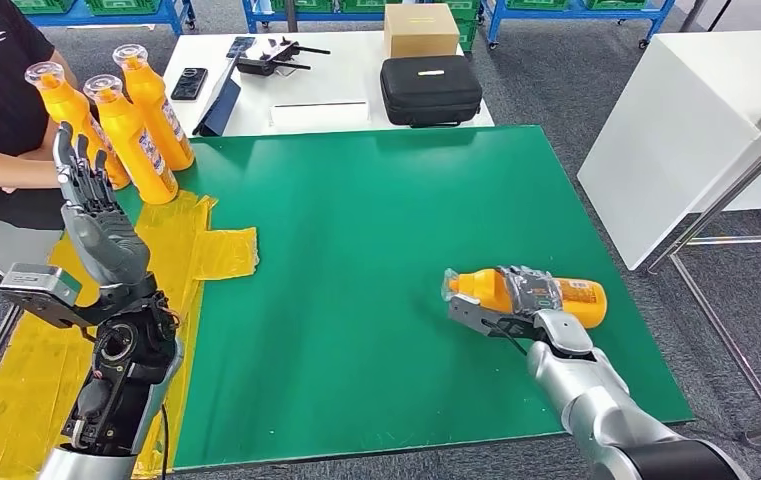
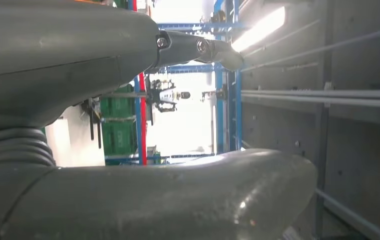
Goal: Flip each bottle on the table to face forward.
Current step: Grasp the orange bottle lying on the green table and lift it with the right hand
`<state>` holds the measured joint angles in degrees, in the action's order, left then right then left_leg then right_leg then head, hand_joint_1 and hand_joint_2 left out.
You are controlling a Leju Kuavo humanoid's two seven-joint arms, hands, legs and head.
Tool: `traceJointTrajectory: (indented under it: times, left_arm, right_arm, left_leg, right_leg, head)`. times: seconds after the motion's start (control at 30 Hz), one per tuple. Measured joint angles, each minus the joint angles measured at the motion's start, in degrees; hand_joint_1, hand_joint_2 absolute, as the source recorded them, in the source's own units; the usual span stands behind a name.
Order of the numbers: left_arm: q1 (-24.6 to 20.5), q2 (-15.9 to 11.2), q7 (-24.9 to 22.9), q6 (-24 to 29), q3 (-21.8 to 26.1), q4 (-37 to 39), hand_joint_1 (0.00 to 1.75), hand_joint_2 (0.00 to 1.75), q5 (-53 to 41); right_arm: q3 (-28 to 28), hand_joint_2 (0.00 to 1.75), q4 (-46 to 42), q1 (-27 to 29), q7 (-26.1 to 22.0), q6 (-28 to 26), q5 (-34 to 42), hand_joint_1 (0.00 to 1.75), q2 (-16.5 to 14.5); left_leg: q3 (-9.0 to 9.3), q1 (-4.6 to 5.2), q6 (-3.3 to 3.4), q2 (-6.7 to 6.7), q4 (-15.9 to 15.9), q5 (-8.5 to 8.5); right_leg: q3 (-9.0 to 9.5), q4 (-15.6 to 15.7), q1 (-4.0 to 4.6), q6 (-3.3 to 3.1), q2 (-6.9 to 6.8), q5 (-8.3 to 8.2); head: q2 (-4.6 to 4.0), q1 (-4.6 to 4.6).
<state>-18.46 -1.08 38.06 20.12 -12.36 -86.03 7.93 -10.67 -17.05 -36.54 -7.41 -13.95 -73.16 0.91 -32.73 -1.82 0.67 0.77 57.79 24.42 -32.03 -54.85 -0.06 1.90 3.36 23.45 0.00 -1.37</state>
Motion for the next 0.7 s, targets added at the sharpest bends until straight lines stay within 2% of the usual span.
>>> traceJointTrajectory:
  times: [0.17, 0.3, 0.7]
  left_arm:
    - [-1.00, 0.50, 0.11, -0.08, -1.94, 1.63, 0.00, 0.00, 0.05]
    - [-1.00, 0.64, 0.30, -0.06, -2.63, 2.05, 0.00, 0.00, 0.04]
    - [-1.01, 0.64, 0.34, -0.06, -2.77, 2.55, 0.00, 0.00, 0.04]
  right_arm:
    - [0.55, 1.75, 0.00, -0.54, -1.38, 0.31, 0.20, 1.75, -5.83]
    - [0.54, 1.75, 0.00, -0.85, -1.20, 0.60, -0.11, 1.75, -8.77]
    - [0.54, 1.75, 0.00, -0.93, -1.43, 0.59, -0.13, 1.75, -10.68]
  left_leg:
    - [-0.21, -0.02, -0.05, 0.03, 0.00, -0.13]
    - [-0.64, -0.03, -0.12, -0.07, 0.00, -0.28]
    - [-0.92, 0.00, -0.14, -0.11, 0.01, -0.29]
  right_leg:
    - [-0.29, -0.08, 0.00, -0.02, 0.01, -0.05]
    - [-0.65, -0.14, 0.00, -0.02, -0.06, -0.07]
    - [-0.89, -0.14, -0.02, -0.01, -0.12, -0.08]
  head:
    - [0.00, -0.03]
    - [0.00, -0.02]
    - [0.00, -0.01]
